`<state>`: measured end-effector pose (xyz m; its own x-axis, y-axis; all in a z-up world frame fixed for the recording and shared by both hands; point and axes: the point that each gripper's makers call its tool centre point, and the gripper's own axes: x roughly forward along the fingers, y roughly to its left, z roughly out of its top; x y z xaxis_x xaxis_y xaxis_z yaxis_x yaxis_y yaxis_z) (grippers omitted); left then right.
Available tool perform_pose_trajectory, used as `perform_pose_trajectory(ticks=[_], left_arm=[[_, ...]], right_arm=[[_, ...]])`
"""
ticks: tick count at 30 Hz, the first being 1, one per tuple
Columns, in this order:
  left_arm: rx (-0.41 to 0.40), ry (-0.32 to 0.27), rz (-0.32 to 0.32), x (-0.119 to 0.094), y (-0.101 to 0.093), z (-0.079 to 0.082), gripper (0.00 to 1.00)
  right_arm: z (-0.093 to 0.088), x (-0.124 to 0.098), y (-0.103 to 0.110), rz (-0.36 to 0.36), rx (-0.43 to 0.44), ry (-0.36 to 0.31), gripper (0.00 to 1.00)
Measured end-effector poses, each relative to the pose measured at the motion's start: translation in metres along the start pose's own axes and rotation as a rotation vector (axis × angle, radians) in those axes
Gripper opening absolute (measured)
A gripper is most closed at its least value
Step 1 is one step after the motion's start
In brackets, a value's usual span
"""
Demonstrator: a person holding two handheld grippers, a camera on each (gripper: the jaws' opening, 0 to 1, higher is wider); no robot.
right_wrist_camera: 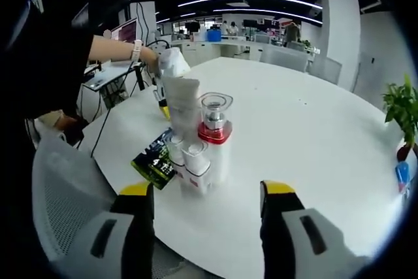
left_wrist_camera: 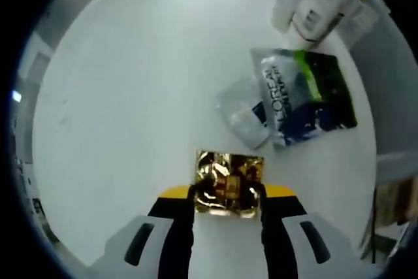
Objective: Arrange the skincare products in the storage area until every visible bottle or jar stands upright without overlapping.
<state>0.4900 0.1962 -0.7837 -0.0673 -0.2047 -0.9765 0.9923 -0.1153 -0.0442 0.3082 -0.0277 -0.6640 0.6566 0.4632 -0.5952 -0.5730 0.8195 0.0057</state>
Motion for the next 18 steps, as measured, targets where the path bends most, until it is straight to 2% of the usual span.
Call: perform_pose_trajectory(ticks=[5,10,18], left_arm=[[0.004,0.008,-0.005,-0.001,-0.003,-0.001,0.36],[-0.032,-0.012,0.020,-0.001,-0.006,0.000,0.36],[-0.037,0.006,0.055,0.001,-0.014,-0.005,0.36]], right_arm=[[0.001,0.000,0.001,0.002,0.000,-0.005,0.67],[0.000,0.001,0.002,0.004,-0.007,0.003,0.67],[0.001,0.002,0.003,0.006,-0.012,0.001,0.71]])
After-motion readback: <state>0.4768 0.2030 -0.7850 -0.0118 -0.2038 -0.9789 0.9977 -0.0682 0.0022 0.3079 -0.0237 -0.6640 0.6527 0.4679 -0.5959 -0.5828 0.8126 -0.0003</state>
